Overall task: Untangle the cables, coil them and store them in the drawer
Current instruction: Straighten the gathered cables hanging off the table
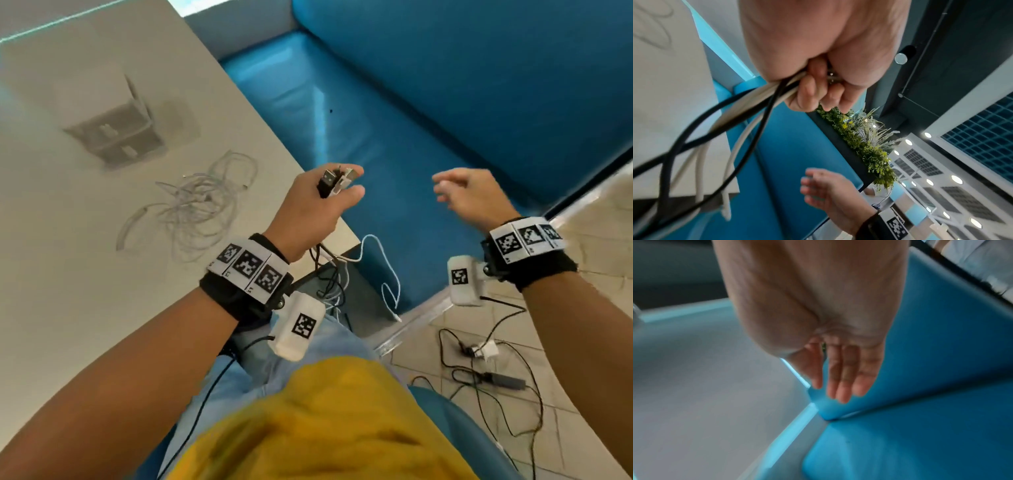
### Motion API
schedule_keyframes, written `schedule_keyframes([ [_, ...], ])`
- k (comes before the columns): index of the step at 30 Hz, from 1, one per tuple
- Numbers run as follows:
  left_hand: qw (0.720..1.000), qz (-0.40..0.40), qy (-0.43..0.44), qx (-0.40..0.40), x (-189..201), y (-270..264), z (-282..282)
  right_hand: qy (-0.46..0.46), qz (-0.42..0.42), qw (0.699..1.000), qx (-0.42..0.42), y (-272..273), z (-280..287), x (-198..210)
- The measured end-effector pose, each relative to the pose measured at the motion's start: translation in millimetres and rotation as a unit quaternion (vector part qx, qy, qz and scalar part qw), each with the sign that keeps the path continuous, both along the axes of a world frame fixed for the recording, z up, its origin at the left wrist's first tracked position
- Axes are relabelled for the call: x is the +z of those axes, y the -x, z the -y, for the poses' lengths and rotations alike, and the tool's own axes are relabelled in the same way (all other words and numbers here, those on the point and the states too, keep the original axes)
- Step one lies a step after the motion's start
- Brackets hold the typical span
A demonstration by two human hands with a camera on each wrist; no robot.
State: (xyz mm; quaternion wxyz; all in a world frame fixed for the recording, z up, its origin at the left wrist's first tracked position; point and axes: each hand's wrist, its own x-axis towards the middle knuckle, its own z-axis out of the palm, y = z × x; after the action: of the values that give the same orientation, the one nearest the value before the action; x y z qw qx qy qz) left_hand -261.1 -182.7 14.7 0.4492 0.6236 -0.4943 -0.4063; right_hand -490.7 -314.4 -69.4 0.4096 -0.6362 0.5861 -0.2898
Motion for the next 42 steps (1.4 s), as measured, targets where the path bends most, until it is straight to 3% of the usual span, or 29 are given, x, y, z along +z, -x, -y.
schedule_keyframes([
  [1,1.000,-0.029,-0.007,0.008,-0.5,4.4,1.5,-0.023,0.056,0.997,0.040,-11.1,-11.6,14.1],
  [3,0.995,-0.089,-0.011,0.035,0.0,13.5,5.1,-0.077,0.089,0.972,0.204,-36.8,-40.7,45.1],
  [5,0.988,-0.139,-0.003,0.067,0.9,21.2,9.9,-0.115,0.060,0.914,0.386,-58.8,-61.4,54.9],
  [7,0.980,-0.177,0.001,0.088,1.8,24.8,14.4,-0.120,0.001,0.874,0.471,-73.6,-72.6,46.8],
  [13,0.953,-0.271,0.029,0.135,10.5,23.1,22.6,-0.155,-0.020,0.881,0.447,-78.3,-70.0,-3.1],
  [16,0.944,-0.296,0.059,0.135,25.0,17.4,27.4,-0.213,-0.105,0.882,0.407,-57.0,-64.8,-49.8],
  [21,0.954,-0.263,0.058,0.135,26.6,6.2,31.2,-0.252,-0.262,0.884,0.294,-9.7,-68.1,-126.9],
  [24,0.967,-0.227,0.028,0.112,11.3,11.0,25.1,-0.238,-0.327,0.866,0.293,-5.6,-74.4,-131.7],
  [28,0.985,-0.166,0.013,0.052,2.2,15.7,21.7,-0.233,-0.416,0.803,0.357,-1.4,-60.7,-100.1],
  [30,0.989,-0.145,0.000,0.029,-0.7,18.4,21.1,-0.229,-0.396,0.818,0.349,-3.6,-40.6,-69.6],
  [32,0.991,-0.135,-0.018,0.015,-6.2,21.9,20.6,-0.173,-0.284,0.886,0.322,-12.4,-24.3,-29.4],
  [34,0.992,-0.123,-0.022,0.016,-15.4,22.3,20.6,-0.098,-0.094,0.958,0.254,-29.3,-26.4,14.5],
  [35,0.993,-0.113,-0.022,0.020,-19.2,22.3,20.6,-0.078,0.011,0.972,0.220,-40.3,-30.8,38.1],
  [37,0.996,-0.088,-0.016,0.026,-23.7,21.6,21.0,-0.037,0.117,0.970,0.209,-65.8,-45.8,76.7],
  [38,0.996,-0.081,-0.006,0.024,-23.7,21.3,20.1,-0.011,0.114,0.967,0.228,-78.6,-53.2,89.4],
  [42,0.995,-0.078,0.055,-0.007,-13.6,13.3,14.1,0.137,-0.043,0.950,0.277,-116.9,-65.8,96.3],
])
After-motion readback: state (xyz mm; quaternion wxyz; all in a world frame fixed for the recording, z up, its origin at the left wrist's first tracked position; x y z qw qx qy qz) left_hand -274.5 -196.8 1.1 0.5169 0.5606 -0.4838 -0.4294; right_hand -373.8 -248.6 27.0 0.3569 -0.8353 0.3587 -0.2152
